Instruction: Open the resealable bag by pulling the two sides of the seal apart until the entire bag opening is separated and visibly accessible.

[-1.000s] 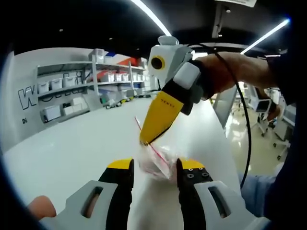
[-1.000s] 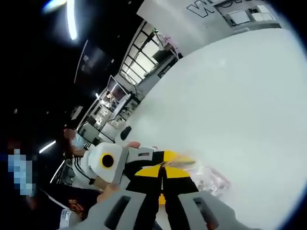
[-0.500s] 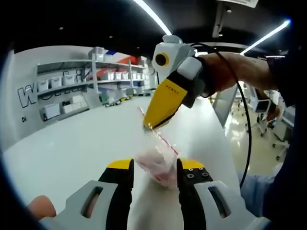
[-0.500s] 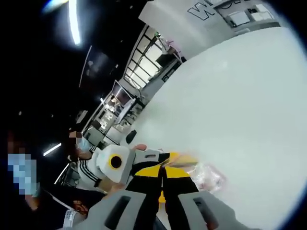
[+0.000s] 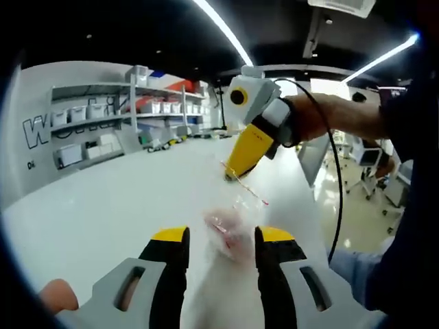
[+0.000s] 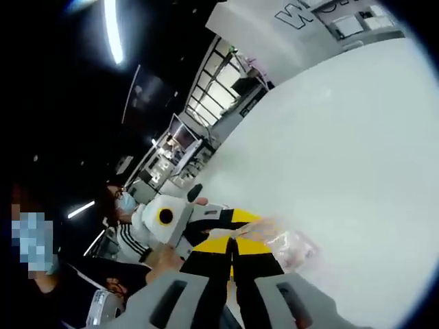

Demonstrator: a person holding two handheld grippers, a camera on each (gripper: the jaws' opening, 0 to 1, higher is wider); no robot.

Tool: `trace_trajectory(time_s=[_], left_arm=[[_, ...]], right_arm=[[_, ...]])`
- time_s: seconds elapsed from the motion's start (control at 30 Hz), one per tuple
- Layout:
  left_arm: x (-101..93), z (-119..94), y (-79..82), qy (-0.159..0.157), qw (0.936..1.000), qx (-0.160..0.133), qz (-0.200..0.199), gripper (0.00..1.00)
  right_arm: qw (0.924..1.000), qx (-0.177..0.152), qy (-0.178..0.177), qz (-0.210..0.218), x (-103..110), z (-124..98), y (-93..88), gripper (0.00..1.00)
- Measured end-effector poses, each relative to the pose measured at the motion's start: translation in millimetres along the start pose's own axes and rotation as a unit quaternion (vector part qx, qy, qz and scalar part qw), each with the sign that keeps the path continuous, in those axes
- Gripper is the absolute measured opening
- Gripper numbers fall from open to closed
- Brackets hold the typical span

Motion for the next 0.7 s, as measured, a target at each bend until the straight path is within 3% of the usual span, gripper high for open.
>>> trace_trajectory(time_s=[0.2, 0.7], left_arm=[[2.6, -16.6, 10.2, -0.008, 0.9993, -0.024, -0.029, 0.39], [-4.6, -30.1, 35.6, -0.018, 0.9978, -0.036, -0.052, 0.40]], right_arm=[[0.9999, 0.000, -0.007, -0.009, -0.9, 0.5, -1.4, 0.00], [0.9997, -0.007, -0.016, -0.017, -1.1, 5.8, -4.7, 0.00]])
Point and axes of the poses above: the point that each gripper's makers call its tool centre point, and the gripper's own axes: z roughly forward along the fingers, x roughly to its left, y roughly out of its top, the point moved 6 cm from there along -z, roughly backward along the fingers, and after that the axes turned 10 degrees about -z, right-handed, at the moved point
